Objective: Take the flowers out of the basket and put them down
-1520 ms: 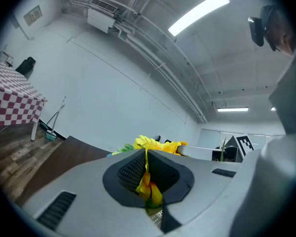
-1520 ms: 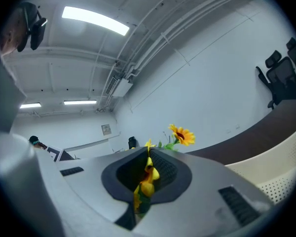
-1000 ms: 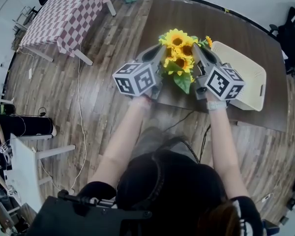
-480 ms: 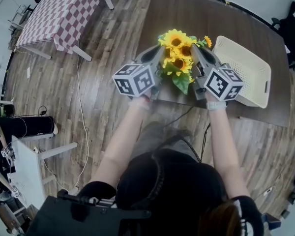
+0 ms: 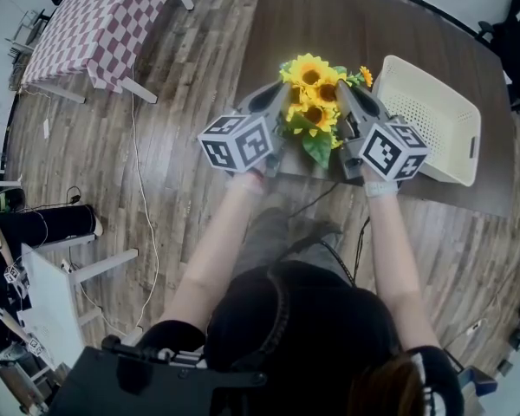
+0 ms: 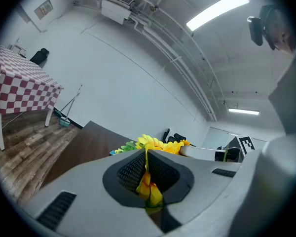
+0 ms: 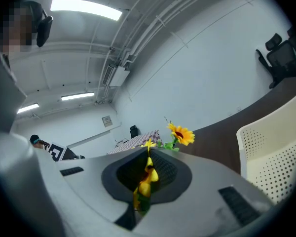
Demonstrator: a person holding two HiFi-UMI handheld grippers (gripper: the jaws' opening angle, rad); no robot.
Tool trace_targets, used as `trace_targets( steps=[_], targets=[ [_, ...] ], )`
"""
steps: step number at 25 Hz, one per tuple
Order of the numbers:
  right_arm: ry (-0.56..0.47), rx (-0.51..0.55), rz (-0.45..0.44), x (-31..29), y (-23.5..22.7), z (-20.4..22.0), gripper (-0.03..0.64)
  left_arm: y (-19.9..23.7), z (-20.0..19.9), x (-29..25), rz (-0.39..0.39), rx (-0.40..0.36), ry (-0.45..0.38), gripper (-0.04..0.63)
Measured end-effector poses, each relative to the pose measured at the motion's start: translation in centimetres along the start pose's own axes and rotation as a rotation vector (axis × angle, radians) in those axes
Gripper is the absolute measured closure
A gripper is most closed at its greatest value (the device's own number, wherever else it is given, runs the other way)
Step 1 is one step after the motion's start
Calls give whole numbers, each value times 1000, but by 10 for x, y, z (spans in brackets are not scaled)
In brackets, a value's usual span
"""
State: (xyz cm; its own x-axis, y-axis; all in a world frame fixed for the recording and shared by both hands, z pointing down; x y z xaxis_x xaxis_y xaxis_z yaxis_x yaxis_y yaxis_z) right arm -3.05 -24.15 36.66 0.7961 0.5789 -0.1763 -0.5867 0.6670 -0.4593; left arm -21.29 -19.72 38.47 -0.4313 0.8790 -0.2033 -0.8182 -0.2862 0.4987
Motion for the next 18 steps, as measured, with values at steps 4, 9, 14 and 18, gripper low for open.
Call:
trace_targets(
  steps=[4, 9, 14, 18],
  targets=[
    [9, -11, 6, -1, -3, 9, 614, 6, 8, -2, -2, 7, 18, 584],
    [25, -28, 18, -3, -6, 16, 614, 12, 15, -4, -1, 23, 42, 584],
    [28, -48, 27, -1, -8, 28, 614, 15, 23, -6, 0, 28, 61, 584],
    [35, -66, 33, 0, -12, 34, 614, 18, 29, -9, -1, 41, 76, 584]
  ],
)
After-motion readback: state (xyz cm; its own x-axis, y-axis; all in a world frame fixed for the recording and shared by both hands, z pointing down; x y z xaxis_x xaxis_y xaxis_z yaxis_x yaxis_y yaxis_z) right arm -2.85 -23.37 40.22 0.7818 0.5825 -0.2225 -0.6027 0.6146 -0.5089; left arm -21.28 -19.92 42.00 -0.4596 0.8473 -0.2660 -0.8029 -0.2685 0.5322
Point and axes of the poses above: the fingertips, and each gripper's own axes: x backward along the fingers, y to its left, z out of its underside, the point moved 7 cm from there along x, backward along the fingers, and after that the axes turned 3 degrees about y, right-handed, at the moved point
